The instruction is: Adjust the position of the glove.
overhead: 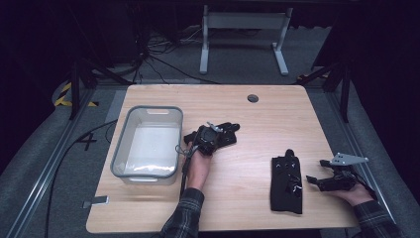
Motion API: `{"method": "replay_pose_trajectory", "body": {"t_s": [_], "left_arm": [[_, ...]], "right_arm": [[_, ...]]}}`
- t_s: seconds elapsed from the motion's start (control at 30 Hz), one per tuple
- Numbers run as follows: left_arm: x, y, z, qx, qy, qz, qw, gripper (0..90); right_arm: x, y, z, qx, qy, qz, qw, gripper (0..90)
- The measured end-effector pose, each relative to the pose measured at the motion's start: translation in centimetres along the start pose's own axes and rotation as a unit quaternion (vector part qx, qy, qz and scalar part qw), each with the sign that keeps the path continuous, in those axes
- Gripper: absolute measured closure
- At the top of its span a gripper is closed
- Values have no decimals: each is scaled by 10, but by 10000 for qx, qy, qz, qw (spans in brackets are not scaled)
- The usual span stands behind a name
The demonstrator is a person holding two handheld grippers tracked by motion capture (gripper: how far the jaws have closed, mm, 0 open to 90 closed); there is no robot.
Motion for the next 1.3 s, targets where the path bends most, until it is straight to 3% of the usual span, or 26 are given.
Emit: {"method": "replay_pose_trajectory", "body": {"t_s": [0.27, 0.67, 1.0, 1.27, 1.3], "left_arm": [[5, 0, -2, -61, -38, -192, 9998, 900], [39, -4, -7, -92, 305, -730, 9968, 900], [72, -5, -8, -121, 576, -1229, 9907, 900], [104, -6, -9, -152, 813, -1654, 9827, 900], [104, -6, -9, -152, 813, -1654, 9827, 900]], "right_arm": [[0, 0, 0, 1, 0, 1, 10000, 97], [0, 0, 0, 0, 0, 1, 10000, 97], [0, 0, 0, 1, 0, 0, 10000, 97], [0, 0, 0, 0, -1, 0, 10000, 97], [0, 0, 0, 0, -1, 0, 10000, 97]]}}
Point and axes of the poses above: each handheld gripper's, and its own axes: y roughly forward along the jaws, z roughly out of its top, x roughly to its right, the point moved 10 cm from there along y, roughly forward along the jaws
